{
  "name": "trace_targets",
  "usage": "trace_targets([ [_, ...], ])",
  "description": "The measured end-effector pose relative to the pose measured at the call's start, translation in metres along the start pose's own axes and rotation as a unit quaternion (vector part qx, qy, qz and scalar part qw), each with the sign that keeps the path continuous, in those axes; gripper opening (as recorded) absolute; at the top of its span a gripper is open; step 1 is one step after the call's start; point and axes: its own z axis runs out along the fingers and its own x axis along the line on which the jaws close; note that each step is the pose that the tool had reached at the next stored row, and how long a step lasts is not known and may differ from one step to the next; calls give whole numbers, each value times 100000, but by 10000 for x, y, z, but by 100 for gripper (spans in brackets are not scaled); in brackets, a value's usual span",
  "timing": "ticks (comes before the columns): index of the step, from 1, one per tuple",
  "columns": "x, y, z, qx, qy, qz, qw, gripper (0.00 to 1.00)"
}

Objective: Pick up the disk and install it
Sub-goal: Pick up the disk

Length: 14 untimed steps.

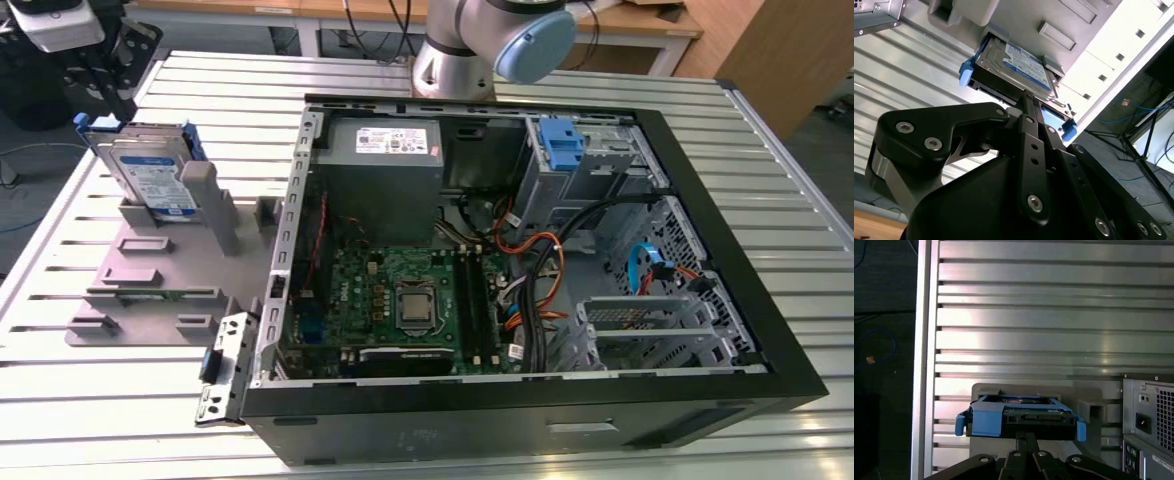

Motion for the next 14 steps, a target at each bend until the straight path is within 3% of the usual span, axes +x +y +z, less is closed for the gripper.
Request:
trace_targets([
  [2, 0, 0, 0, 1, 44, -1038, 99995, 11],
  [9, 0, 0, 0, 1, 68, -1659, 99986, 11],
  [11, 0, 0, 1, 4, 131, -3342, 99944, 11],
  [14, 0, 0, 1, 6, 244, -6124, 99812, 11],
])
